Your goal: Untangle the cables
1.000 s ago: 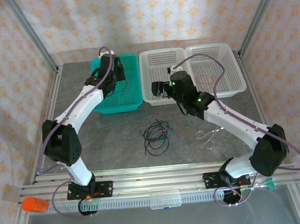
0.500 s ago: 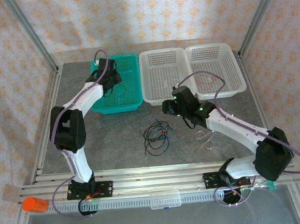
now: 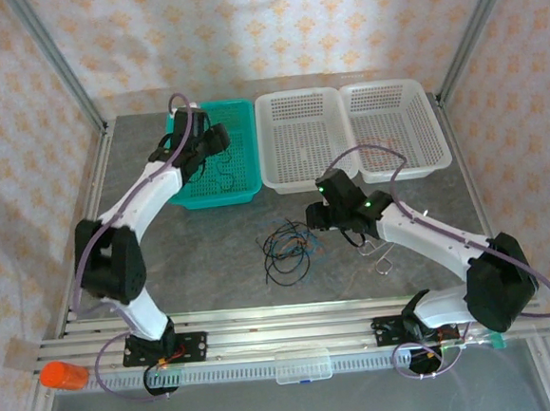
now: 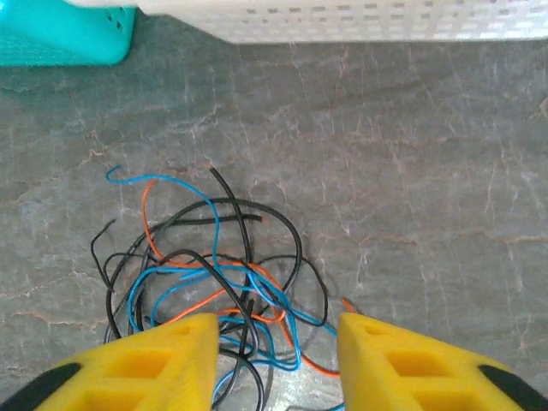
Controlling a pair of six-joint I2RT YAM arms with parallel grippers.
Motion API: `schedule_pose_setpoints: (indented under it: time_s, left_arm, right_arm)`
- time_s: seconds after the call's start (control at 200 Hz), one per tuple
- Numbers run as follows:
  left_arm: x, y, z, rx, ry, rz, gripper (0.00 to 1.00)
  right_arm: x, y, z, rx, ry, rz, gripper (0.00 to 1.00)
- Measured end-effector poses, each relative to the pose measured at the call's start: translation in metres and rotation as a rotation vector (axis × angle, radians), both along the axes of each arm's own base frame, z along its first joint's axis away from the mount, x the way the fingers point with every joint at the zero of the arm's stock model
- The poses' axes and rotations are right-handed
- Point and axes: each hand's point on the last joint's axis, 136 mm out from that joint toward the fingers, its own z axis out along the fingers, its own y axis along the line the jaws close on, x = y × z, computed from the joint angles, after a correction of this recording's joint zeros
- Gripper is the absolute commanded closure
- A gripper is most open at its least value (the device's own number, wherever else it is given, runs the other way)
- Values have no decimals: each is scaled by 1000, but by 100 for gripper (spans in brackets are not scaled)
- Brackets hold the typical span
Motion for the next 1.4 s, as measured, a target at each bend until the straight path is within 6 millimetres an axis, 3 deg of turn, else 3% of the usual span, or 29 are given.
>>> schedule_pose_setpoints:
  time_s: [0.095, 0.2, 0.285, 0.526, 0.671, 0.796, 1.227, 1.402]
  left_arm:
    - [-34, -33, 27, -18, -67, -97, 29]
    - [-73, -67, 30, -55, -90, -208, 30]
    - [-102, -87, 13, -74, -65, -275, 31]
    - [-168, -128, -58, -110, 62, -420, 31]
    - [-198, -151, -83, -132, 103, -501, 31]
    - [-209, -162, -91, -162, 109, -540, 31]
    - [-207, -164, -94, -176, 93, -539, 31]
    - [-207, -164, -94, -176, 92, -539, 31]
  right_arm:
    - [-3, -1, -9, -12, 30, 1, 66]
    - [-11, -2, -25, -18, 86, -5, 68]
    - [-20, -3, -38, -20, 140, -21, 69]
    - [-54, -2, -61, 17, 271, -83, 69]
    - [-70, 2, -66, 55, 331, -104, 68]
    - [-76, 9, -64, 92, 358, -110, 64]
    - [-101, 30, -82, 97, 438, -59, 64]
    - [-101, 27, -89, 71, 448, -83, 75]
